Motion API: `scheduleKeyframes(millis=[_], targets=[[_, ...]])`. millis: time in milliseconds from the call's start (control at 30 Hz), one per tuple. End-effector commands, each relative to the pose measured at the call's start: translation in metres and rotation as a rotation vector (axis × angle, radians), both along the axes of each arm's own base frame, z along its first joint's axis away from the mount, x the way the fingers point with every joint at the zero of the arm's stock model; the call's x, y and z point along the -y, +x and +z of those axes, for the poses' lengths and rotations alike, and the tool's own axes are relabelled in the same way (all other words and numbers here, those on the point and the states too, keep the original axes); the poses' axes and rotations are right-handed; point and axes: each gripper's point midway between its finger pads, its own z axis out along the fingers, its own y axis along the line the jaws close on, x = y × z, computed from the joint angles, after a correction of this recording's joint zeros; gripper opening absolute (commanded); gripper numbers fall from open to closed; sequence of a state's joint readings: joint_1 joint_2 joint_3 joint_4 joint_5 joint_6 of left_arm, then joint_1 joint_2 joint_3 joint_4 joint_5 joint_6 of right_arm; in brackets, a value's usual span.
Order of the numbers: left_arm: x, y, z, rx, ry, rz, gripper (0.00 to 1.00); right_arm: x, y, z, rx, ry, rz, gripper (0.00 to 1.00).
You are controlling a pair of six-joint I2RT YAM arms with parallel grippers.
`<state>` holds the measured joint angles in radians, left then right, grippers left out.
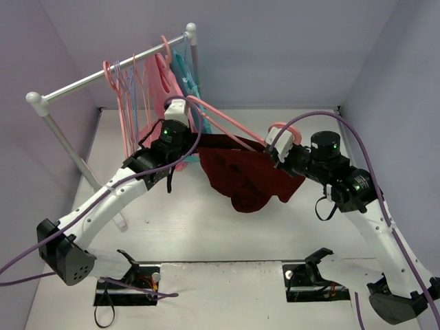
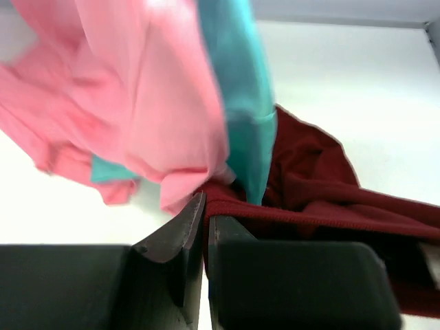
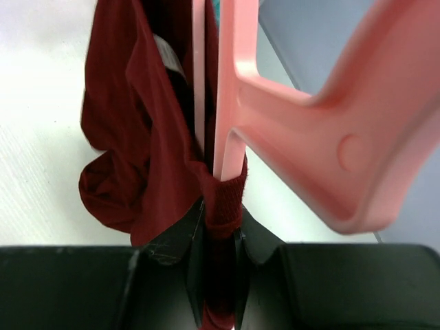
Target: Place the t-shirt on the hanger
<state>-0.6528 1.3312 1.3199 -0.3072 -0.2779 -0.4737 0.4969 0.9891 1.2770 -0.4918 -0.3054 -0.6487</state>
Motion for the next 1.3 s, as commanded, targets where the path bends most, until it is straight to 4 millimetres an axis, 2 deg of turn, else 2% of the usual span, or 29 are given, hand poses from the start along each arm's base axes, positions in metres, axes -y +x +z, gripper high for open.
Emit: scheduleKeyframes(millis=[0, 100, 300, 467, 633, 833, 933, 1067, 1167, 1267], targets=[[-0.028, 0.004, 0.043, 0.059, 0.117, -0.02, 0.0, 0.001, 0.003, 0.008, 0.029, -0.002, -0.001, 0.0], [-0.034, 0.007, 0.076, 0.117, 0.137, -0.024, 0.0, -0.001, 0.004, 0.003, 0.005, -0.019, 0.015, 0.0], [-0.05, 0.014, 0.103, 0.155, 0.212, 0.013, 0.0, -0.003, 0.002, -0.006, -0.019, -0.05, 0.029, 0.0], [-0.065, 0.023, 0.136, 0.206, 0.249, 0.047, 0.0, -0.002, 0.003, -0.016, -0.033, -0.103, 0.022, 0.0], [-0.079, 0.031, 0.153, 0.233, 0.287, 0.082, 0.0, -0.005, 0.001, -0.023, -0.046, -0.128, 0.035, 0.0], [-0.083, 0.035, 0.172, 0.28, 0.325, 0.084, 0.0, -0.007, -0.003, -0.026, -0.054, -0.147, 0.052, 0.0], [-0.08, 0.031, 0.188, 0.322, 0.352, 0.041, 0.0, -0.01, -0.004, -0.027, -0.062, -0.154, 0.065, 0.0], [-0.066, 0.02, 0.197, 0.358, 0.33, -0.064, 0.0, -0.014, -0.005, -0.034, -0.087, -0.181, 0.072, 0.0], [-0.057, 0.008, 0.197, 0.362, 0.322, -0.129, 0.0, -0.019, -0.003, -0.032, -0.09, -0.183, 0.08, 0.0], [-0.044, -0.005, 0.192, 0.361, 0.348, -0.187, 0.0, -0.025, 0.002, -0.04, -0.113, -0.223, 0.083, 0.0]])
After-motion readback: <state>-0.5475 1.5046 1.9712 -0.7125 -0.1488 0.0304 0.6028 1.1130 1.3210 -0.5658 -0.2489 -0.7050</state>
